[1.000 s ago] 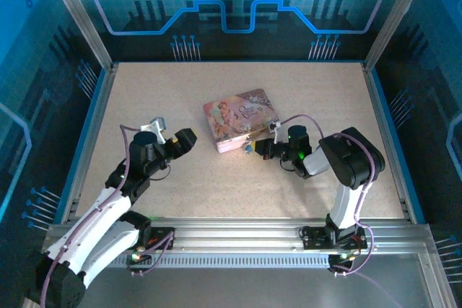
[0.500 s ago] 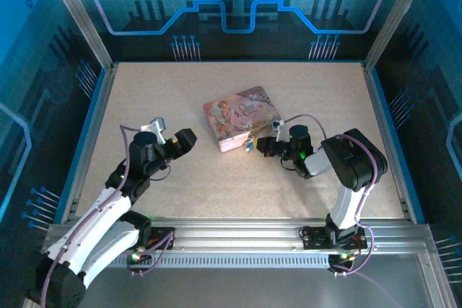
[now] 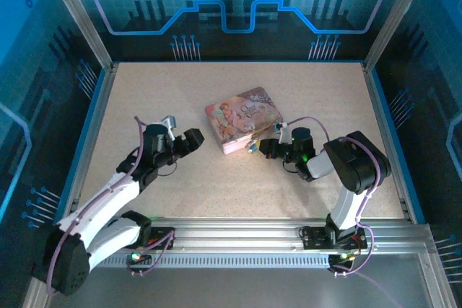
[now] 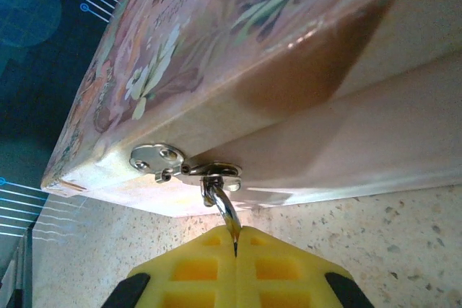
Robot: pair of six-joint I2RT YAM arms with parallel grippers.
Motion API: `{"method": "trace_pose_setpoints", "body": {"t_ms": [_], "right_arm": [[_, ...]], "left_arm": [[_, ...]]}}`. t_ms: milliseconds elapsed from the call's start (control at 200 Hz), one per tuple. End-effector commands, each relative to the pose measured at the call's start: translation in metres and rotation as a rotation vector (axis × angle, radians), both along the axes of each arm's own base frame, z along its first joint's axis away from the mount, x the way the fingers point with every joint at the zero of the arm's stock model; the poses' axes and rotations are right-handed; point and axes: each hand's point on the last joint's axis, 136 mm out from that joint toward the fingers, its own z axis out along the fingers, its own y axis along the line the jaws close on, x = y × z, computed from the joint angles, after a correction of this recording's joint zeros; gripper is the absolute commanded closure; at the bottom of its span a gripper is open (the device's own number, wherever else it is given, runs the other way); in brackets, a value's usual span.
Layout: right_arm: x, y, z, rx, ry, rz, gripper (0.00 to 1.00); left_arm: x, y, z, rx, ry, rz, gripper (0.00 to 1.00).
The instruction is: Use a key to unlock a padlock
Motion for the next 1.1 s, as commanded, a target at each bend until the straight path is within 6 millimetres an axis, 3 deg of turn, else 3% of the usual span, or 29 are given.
{"method": "trace_pose_setpoints", "body": {"t_ms": [0,165,255,530,755,1095], "right_arm": [[0.001,0.0,0.015,0.02,-0.048,-0.004,0.99],[0.001,0.001,0.015,0.022,-0.045,-0.004,0.99],[0.002,0.002,0.016,0.024,-0.044,-0.005,0.99],[0.005,0.004,0.012,0.039,-0.018,-0.025,0.99],[0.007,0.008,0.012,0.044,-0.01,-0.027,0.99],[0.014,0.006,0.024,0.052,-0.033,-0.05,1.0]], "left_arm": [[0.022,-0.033,0.041,-0.048,-0.107,-0.094,0.18],[0.048,-0.08,0.053,-0.041,-0.127,-0.199,0.19],[0.064,-0.105,0.049,-0.037,-0.116,-0.248,0.19],[0.099,-0.144,0.011,-0.038,-0.03,-0.313,0.2],[0.097,-0.147,-0.016,0.003,0.027,-0.328,0.2],[0.075,-0.127,-0.067,0.084,0.145,-0.302,0.19]]}}
